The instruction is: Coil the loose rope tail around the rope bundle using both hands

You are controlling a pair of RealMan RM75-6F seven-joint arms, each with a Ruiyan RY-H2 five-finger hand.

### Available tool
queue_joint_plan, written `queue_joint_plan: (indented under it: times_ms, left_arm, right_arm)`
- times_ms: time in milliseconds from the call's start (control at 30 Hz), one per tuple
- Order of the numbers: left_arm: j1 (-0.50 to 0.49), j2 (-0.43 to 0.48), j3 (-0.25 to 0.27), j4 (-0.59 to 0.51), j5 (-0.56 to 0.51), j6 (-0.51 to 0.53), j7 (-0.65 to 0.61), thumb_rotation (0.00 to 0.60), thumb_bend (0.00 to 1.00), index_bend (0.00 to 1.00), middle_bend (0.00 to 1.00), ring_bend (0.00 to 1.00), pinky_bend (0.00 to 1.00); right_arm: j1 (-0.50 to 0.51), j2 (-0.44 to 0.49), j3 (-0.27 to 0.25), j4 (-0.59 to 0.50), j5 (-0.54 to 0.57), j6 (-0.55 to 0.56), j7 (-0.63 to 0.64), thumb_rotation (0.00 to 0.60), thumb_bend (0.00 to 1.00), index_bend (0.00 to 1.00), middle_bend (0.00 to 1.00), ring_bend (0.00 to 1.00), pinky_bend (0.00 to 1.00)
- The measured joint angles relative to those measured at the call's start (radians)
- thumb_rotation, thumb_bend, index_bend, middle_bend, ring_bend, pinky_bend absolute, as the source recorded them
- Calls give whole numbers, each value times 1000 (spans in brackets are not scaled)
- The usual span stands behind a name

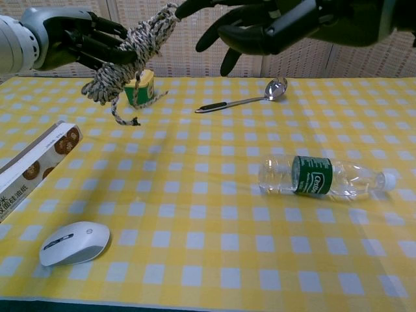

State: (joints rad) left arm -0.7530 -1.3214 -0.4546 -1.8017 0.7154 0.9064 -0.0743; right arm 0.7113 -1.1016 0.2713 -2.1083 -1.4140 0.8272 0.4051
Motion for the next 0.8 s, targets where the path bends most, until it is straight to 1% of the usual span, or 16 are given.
queue_joint_plan:
  times_ms: [100,200,367,500,667,800]
  left_arm:
    - [9,12,7,-1,24,5,-10,600,643,611,663,621,667]
    - [18,24,16,1,50,11,-19,600,643,611,663,621,667]
    - [31,39,33,5,92,20,-25,600,643,612,663,621,667]
    - [41,48,55,10,139,42,-14,600,644,612,663,621,667]
    - [57,50,74,19,184,81,-9,600,643,612,663,621,667]
    - [68,50,86,22,214,99,-13,600,643,612,663,621,667]
  right_arm:
    - [-41,25,-34,1,-64,53,-2,600,598,0,112,228,333]
    - [-95,43,-69,7,-109,132,-40,600,597,0,136,247,333]
    - [-203,61,-134,30,-152,278,-172,600,597,28,150,260,334]
    - [-289,62,-174,73,-181,395,-274,600,597,36,149,252,332]
    - [-400,59,-228,180,-213,535,-353,600,597,36,96,154,202]
    - [-476,53,-264,271,-224,614,-359,600,598,37,75,113,145]
